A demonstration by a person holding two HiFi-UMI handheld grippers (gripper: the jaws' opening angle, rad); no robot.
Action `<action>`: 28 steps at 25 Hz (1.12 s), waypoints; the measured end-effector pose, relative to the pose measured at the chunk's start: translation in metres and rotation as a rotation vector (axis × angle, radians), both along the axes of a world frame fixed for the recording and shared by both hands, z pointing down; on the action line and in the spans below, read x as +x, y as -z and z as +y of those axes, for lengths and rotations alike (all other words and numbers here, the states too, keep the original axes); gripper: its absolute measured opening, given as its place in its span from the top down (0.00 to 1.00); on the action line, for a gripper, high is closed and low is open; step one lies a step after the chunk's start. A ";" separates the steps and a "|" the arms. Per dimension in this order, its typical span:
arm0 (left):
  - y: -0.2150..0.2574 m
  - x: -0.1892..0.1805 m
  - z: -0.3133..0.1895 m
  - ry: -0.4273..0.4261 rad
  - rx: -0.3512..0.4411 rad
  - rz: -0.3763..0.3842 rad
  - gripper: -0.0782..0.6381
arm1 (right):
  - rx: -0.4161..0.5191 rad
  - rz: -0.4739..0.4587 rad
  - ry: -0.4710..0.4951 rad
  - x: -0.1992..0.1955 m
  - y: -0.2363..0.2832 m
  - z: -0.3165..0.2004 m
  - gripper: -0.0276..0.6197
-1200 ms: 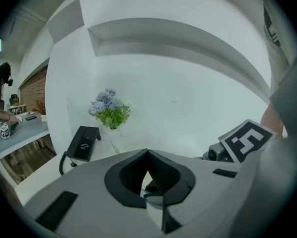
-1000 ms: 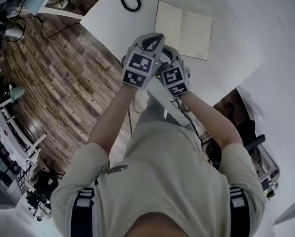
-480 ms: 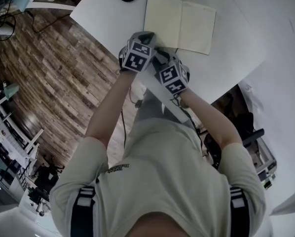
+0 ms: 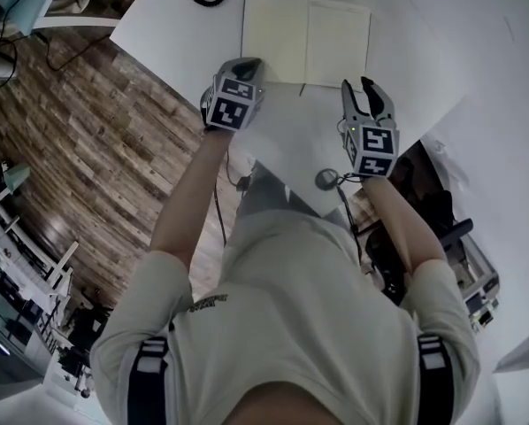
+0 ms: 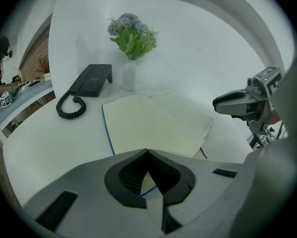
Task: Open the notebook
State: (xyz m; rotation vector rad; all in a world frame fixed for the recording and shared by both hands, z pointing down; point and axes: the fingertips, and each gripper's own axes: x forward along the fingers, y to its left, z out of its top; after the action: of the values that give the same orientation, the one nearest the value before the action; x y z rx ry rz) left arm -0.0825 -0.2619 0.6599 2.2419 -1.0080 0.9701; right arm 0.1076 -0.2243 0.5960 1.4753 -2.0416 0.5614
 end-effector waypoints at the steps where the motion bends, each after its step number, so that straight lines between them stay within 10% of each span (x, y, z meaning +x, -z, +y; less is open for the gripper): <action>1: 0.000 0.000 0.000 -0.001 0.005 0.000 0.88 | -0.031 0.006 -0.031 0.011 -0.009 0.000 0.72; 8: 0.001 0.000 0.001 0.000 0.010 -0.004 0.88 | -0.175 -0.018 -0.103 0.017 -0.054 0.006 0.72; 12: 0.003 0.001 -0.001 -0.001 0.012 0.000 0.88 | -0.147 -0.006 -0.098 0.012 -0.046 -0.001 0.91; 28: 0.057 -0.022 0.005 0.115 0.054 0.100 0.88 | 0.111 -0.152 0.368 -0.166 0.024 -0.021 0.93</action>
State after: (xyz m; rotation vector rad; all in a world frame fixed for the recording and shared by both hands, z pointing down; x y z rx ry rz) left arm -0.1042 -0.2565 0.6027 2.2243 -1.1171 0.7828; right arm -0.0585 -0.2453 0.5716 1.1004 -2.4233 0.4240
